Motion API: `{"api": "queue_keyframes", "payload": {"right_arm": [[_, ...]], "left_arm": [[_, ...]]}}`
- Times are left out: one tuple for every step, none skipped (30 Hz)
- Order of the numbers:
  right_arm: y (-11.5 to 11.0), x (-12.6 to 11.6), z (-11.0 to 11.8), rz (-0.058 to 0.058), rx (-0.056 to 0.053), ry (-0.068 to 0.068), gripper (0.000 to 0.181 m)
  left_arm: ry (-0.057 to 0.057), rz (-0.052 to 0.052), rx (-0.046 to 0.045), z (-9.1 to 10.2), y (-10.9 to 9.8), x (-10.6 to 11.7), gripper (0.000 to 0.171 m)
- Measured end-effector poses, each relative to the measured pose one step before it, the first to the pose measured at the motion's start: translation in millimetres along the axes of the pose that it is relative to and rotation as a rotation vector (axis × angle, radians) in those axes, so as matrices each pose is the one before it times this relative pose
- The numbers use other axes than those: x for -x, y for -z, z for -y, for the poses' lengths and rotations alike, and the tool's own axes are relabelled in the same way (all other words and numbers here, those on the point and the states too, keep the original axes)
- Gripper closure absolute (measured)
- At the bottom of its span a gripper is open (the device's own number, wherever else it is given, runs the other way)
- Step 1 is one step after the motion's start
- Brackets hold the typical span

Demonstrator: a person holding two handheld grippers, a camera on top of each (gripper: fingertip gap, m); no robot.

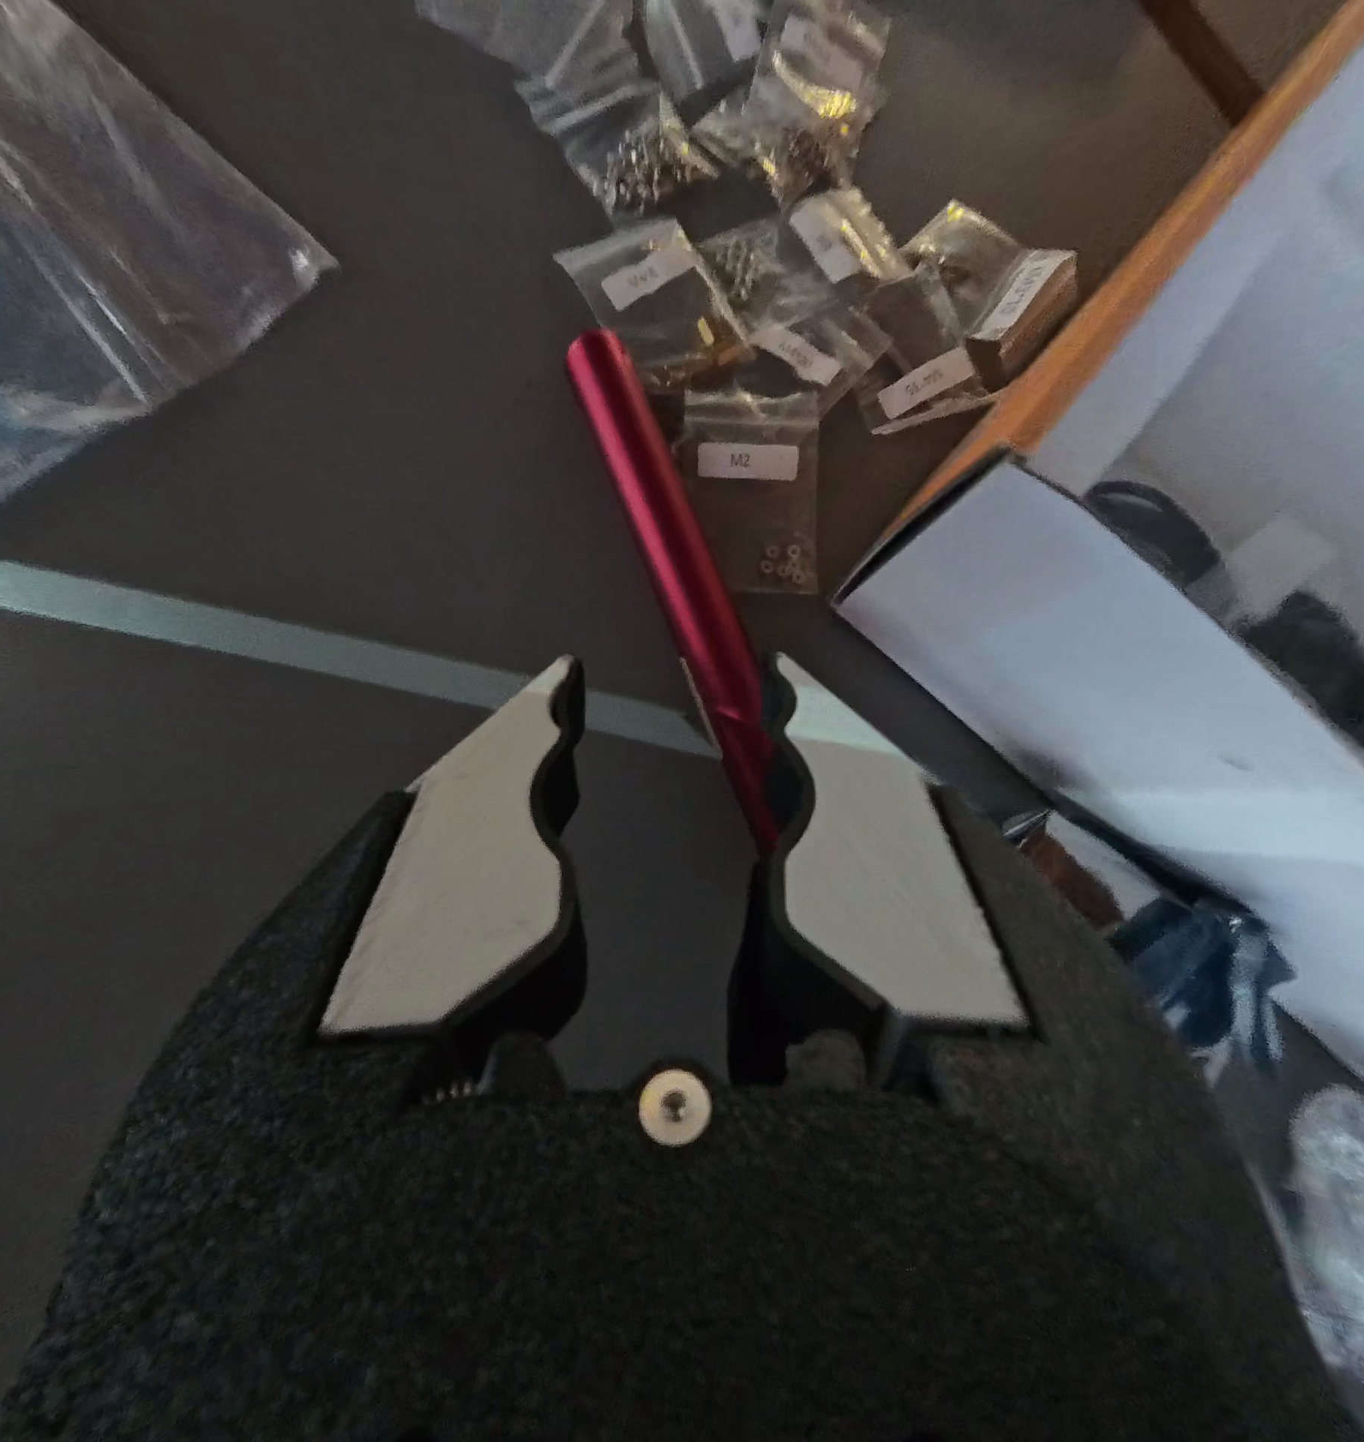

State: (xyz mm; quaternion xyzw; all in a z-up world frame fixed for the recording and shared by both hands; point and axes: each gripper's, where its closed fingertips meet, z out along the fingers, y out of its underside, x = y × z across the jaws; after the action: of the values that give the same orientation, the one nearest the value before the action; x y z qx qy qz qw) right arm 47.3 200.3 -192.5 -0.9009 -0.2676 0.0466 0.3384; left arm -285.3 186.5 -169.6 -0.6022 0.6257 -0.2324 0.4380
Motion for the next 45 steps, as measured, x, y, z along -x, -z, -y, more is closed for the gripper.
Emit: {"api": "queue_keyframes", "payload": {"right_arm": [[-4.39,-1.42,-1.72,-0.0139,0.053,0.0363,0.137],[-4.06,1.1,-2.47,0.0082,0.0633,0.0376,0.14],[-3.18,-0.97,-1.2,0.0008,0.0594,0.0296,0.14],[-2.3,-0.33,-0.59,0.01,0.0592,0.025,0.139],[-1.37,-0.13,0.12,0.0122,0.0586,0.0199,0.139],[-0.88,1.24,1.47,0.0161,0.0482,0.0219,0.138],[-1.24,1.27,0.7,0.0133,0.0523,0.0287,0.139],[-1.38,-0.82,-0.15,-0.0015,0.0573,0.0319,0.142],[-1.85,-0.94,-0.96,-0.0019,0.059,0.028,0.144],[-1.52,1.7,0.19,0.0181,0.0534,0.0206,0.145],[-0.43,-0.1,0.96,0.0089,0.044,0.0097,0.147],[-0.46,0.75,0.0,0.014,0.043,0.0027,0.148],[-0.21,0.77,-0.28,0.0117,0.0369,0.0011,0.148],[-0.33,1.66,0.16,0.0137,0.0286,0.0098,0.15],[-0.41,3.14,0.67,0.0214,0.0188,0.014,0.159],[0.07,3.56,0.56,0.0182,0.0067,0.014,0.161],[0.16,0.25,-1.05,-0.0059,0.003,0.0107,0.162],[0.18,0.4,0.0,-0.0054,-0.0172,0.0052,0.162],[0.58,0.81,1.18,-0.0076,-0.0383,0.0144,0.162],[1.64,4.33,2.13,0.0165,-0.0544,0.0039,0.162],[3.63,5.98,2.66,0.0304,-0.0651,-0.0119,0.162],[5.78,4.58,3.98,0.0172,-0.0761,-0.0117,0.162],[7.06,4.96,4.64,0.0117,-0.0818,-0.0024,0.161],[7.63,6.28,5.36,0.0199,-0.0827,-0.0064,0.161],[6.99,6.55,6.24,0.0217,-0.0815,-0.0074,0.162],[6.38,6.26,7.63,0.0186,-0.0866,-0.0034,0.162],[5.24,5.88,9.3,0.0185,-0.0904,-0.0075,0.162],[3.91,7.08,11.04,0.0258,-0.0959,-0.0084,0.162],[3.07,8.74,13.02,0.0368,-0.1032,-0.0167,0.162],[1.11,11.21,12.46,0.0556,-0.0929,-0.0301,0.162],[-1.26,11.0,11.12,0.0506,-0.0799,-0.0247,0.162],[-2.65,7.28,10.7,0.0229,-0.075,-0.0144,0.162],[-4.15,6.67,8.47,0.0269,-0.0581,-0.0196,0.162],[-4.97,6.05,7.36,0.0328,-0.0487,-0.0235,0.162],[-4.87,3.84,8.83,0.024,-0.0594,-0.0249,0.162],[-5.25,3.42,8.8,0.0248,-0.0571,-0.0292,0.162],[-5.99,4.0,8.3,0.0248,-0.0507,-0.0331,0.162],[-7.08,5.69,8.36,0.0219,-0.0486,-0.0204,0.162],[-8.62,7.14,6.75,0.0189,-0.0381,-0.0103,0.161],[-10.45,7.97,3.14,0.0165,-0.0164,0.0006,0.162],[-11.02,7.17,0.73,0.0077,0.0008,0.0074,0.162],[-10.52,5.62,0.6,0.0006,0.0018,0.0082,0.162],[-9.04,4.56,0.83,-0.0022,0.0004,0.008,0.162],[-7.48,3.94,1.29,0.0016,0.0006,0.0081,0.162],[-5.92,3.3,1.46,0.004,-0.0002,0.0104,0.162]], "left_arm": [[-0.0648,0.0232,-0.00341,1.43,0.18,-1.33,0.145],[-0.0589,0.0263,0.00079,0.89,0.1,-1.19,0.145],[-0.0543,0.022,0.01064,-0.53,-0.06,-2.18,0.145],[-0.0559,0.0245,0.01157,-0.67,0.06,-2.6,0.145],[-0.0564,0.0254,0.00523,0.08,0.54,-3.27,0.145],[-0.0609,0.0239,0.0039,0.14,0.61,-4.62,0.145],[-0.0677,0.0246,0.01086,-0.49,0.75,-5.29,0.145],[-0.0689,0.0272,0.01729,-0.68,0.78,-5.05,0.145],[-0.0612,0.0253,0.02047,-0.61,0.86,-4.52,0.145],[-0.0459,0.0171,0.02118,-0.14,0.87,-4.22,0.144],[-0.0231,0.0032,0.01895,0.06,0.7,-4.59,0.144],[-0.0031,-0.0236,0.01819,-0.27,0.21,-6.93,0.144],[0.0056,-0.0213,0.01809,-1.0,-0.37,-5.32,0.144],[0.0064,0.0011,0.00924,-0.15,-0.3,-1.07,0.144],[0.0068,0.0002,0.0051,0.11,0.09,-0.06,0.144],[0.0128,-0.0072,0.00429,-0.24,0.15,-0.16,0.143],[0.0175,-0.0106,0.00442,-0.28,0.24,-0.04,0.143],[0.0195,-0.0121,0.00418,-0.12,0.48,-0.33,0.143],[0.0244,-0.0132,0.00449,-0.33,0.64,-0.37,0.142],[0.0283,-0.0154,0.00284,-0.08,0.84,-0.4,0.14],[0.0371,-0.0212,-0.00485,0.58,0.86,-1.09,0.138],[0.0456,-0.0248,-0.00535,0.2,0.6,-1.11,0.138],[0.0431,-0.0224,-0.00861,0.14,0.31,-0.23,0.135],[0.0452,-0.0275,-0.01053,-0.27,0.22,-0.51,0.133],[0.0468,-0.0278,-0.00908,-0.7,0.13,0.03,0.131],[0.0422,-0.0324,-0.00829,-0.47,0.58,-0.62,0.127],[0.0458,-0.0375,-0.00834,-0.26,0.86,-1.6,0.124],[0.046,-0.0438,-0.0077,-0.41,1.25,-2.59,0.12],[0.0407,-0.0211,-0.02078,1.29,2.11,0.55,0.112],[0.0398,-0.0234,-0.0323,2.59,2.82,-0.15,0.111],[0.045,-0.0426,-0.03084,2.4,2.58,-3.05,0.11],[0.0448,-0.0383,-0.01764,0.99,1.89,-2.33,0.108],[0.0334,-0.0111,-0.01472,1.62,1.74,1.53,0.106],[0.0231,0.007,-0.02595,3.77,2.25,3.43,0.105],[0.0207,-0.0044,-0.038,6.89,2.68,1.09,0.105],[0.0223,-0.0029,-0.04405,10.3,2.38,0.78,0.105],[0.018,0.0198,-0.04408,13.25,1.14,3.36,0.105],[0.0103,0.036,-0.04409,15.3,-1.2,4.75,0.105],[0.0112,0.0366,-0.04074,15.3,-4.52,3.95,0.105],[0.018,0.0272,-0.02989,13.73,-8.26,2.01,0.105],[0.0183,0.0211,-0.02102,12.16,-10.59,0.69,0.105],[0.0144,0.0062,-0.02191,11.64,-11.11,-1.43,0.104],[0.0141,-0.0159,-0.0181,10.22,-10.88,-3.9,0.104],[0.0193,-0.0216,-0.01129,8.38,-10.23,-2.84,0.103],[0.0189,-0.0262,-0.0021,5.74,-9.33,-1.99,0.103]]}}
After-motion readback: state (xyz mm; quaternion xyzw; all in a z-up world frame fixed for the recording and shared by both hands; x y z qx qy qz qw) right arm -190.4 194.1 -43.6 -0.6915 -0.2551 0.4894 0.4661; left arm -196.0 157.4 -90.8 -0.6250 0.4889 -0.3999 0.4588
